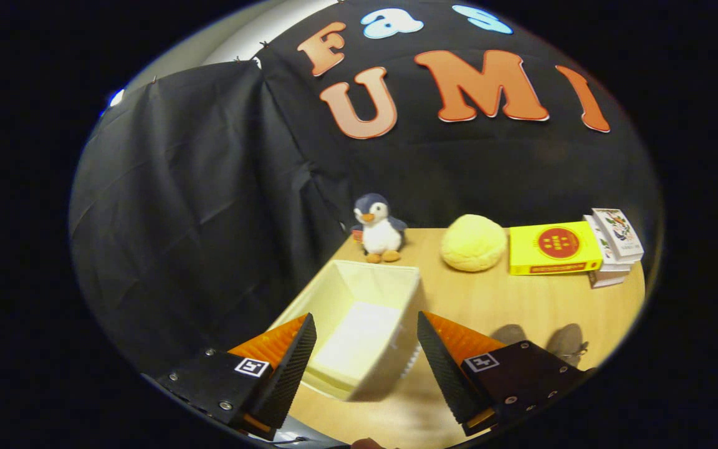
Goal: Open the storage box then place both shoes into the box .Put the left shoe in first, then the right shoe, with the right side of both shoes facing outward in a uniform manner.
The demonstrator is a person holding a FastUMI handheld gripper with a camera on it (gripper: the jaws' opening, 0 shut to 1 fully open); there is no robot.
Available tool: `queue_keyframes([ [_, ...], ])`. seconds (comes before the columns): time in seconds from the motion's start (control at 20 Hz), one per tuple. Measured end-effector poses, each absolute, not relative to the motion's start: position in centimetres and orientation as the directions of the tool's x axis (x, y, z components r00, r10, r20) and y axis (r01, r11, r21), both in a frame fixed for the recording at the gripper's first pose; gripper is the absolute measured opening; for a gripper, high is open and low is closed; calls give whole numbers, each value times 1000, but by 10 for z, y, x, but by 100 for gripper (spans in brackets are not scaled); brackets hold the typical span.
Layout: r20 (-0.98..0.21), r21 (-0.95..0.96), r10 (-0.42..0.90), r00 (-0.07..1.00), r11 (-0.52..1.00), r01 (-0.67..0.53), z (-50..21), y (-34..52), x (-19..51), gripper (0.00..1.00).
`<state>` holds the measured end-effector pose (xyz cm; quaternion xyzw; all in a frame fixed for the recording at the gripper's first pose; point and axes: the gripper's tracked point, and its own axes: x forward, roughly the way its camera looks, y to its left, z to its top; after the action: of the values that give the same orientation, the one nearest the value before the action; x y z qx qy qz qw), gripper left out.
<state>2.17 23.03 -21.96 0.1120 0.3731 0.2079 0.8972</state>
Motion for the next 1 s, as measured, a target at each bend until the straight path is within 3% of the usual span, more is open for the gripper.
queue_keyframes([
  [0.2, -687, 305, 359, 632, 932, -197, -257, 163, 7, 98],
  [0.55, -823, 209, 234, 518, 972, -108, -343, 91, -29, 96],
  [1.0, -904, 138, 155, 399, 988, -71, -417, 64, -33, 73],
])
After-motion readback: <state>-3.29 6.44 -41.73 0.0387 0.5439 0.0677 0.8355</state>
